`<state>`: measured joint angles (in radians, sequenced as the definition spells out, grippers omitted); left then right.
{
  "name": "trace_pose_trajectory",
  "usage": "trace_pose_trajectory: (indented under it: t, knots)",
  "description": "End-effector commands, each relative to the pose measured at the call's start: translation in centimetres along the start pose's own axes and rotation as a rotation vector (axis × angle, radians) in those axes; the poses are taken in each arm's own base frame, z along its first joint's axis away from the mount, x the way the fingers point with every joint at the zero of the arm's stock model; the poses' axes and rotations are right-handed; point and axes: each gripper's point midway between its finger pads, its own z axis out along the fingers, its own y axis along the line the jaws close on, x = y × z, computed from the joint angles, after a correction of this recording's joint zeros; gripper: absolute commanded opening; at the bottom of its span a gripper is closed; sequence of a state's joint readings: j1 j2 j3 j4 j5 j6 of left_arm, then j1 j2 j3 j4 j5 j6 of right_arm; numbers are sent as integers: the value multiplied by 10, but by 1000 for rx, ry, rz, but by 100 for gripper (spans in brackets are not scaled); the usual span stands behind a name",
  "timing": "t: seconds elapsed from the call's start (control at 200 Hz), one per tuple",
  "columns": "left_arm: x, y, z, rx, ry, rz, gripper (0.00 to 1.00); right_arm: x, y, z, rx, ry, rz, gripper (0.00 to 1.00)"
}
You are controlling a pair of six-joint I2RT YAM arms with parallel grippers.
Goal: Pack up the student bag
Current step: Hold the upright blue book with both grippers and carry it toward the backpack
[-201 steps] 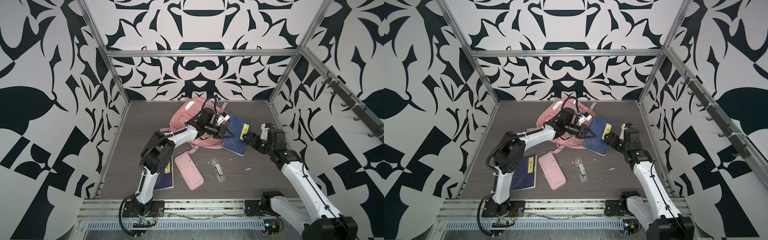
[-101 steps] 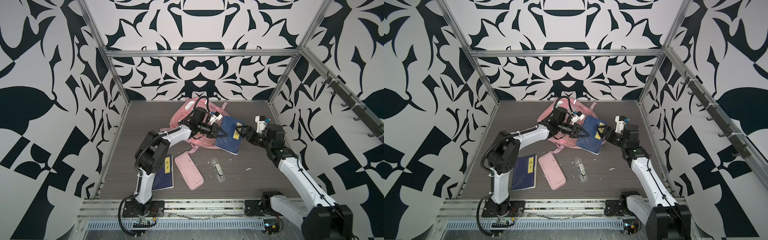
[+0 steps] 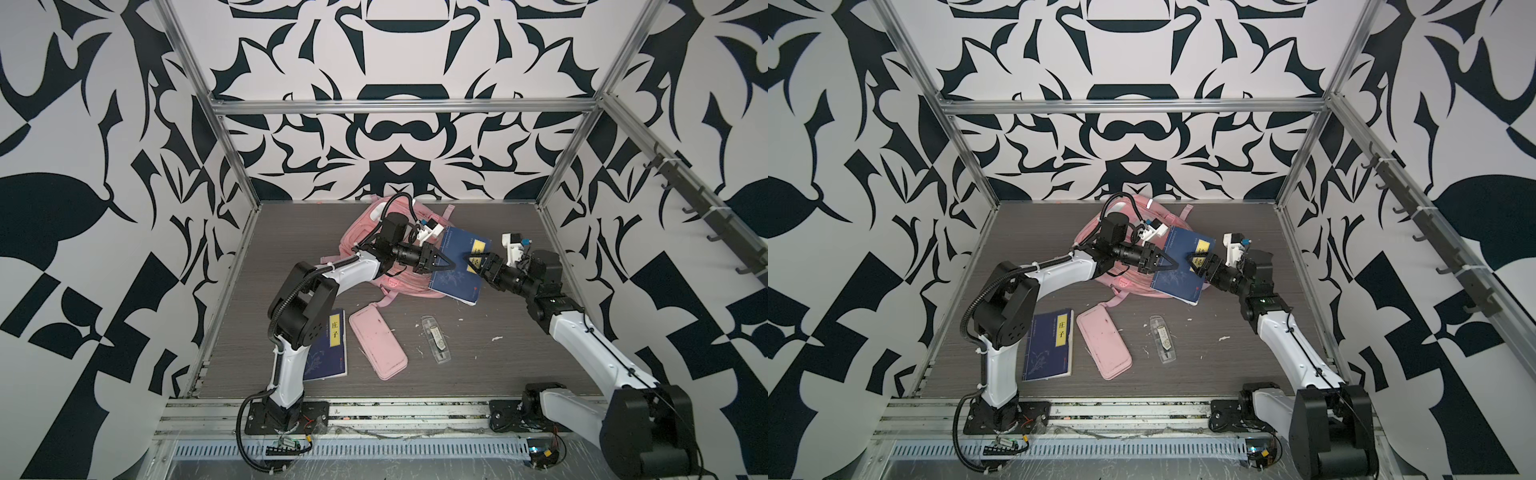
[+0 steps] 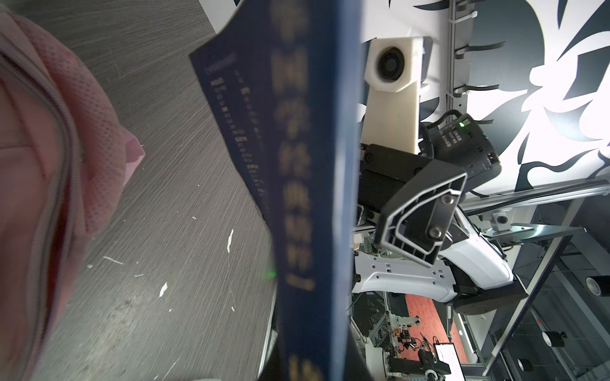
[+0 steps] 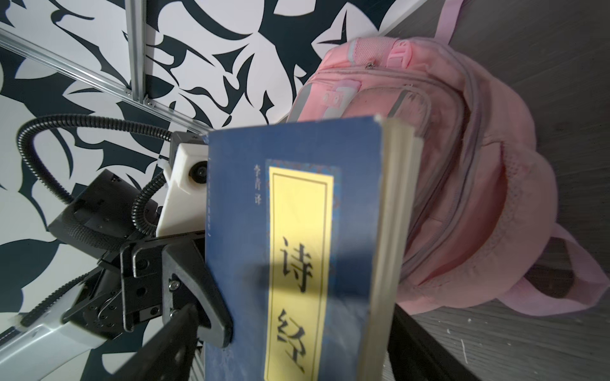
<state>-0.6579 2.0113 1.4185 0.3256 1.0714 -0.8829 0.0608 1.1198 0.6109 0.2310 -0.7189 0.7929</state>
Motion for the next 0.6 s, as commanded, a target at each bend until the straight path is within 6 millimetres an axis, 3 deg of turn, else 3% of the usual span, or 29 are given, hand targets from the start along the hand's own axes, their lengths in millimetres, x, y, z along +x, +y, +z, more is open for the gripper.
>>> trace_pose_trajectory:
  t: [0.0,0.305,0.37,0.51,0.595]
  knots:
    - [-9,-18,-11,20,-34,61,3,-2,36,-2,-167,18,-39,87]
    - [-14,1,-15,-16,-66,19,3,-4,71,-18,-248,17,-102,64]
    - [-15,2,-16,-17,-69,15,3,-4,74,-19,-253,19,-108,64]
    - [-18,-1,-22,-16,-81,26,3,0,37,-12,-75,25,-83,75]
    - [-20,-4,-29,-17,-93,31,3,3,24,-8,-32,34,-71,81]
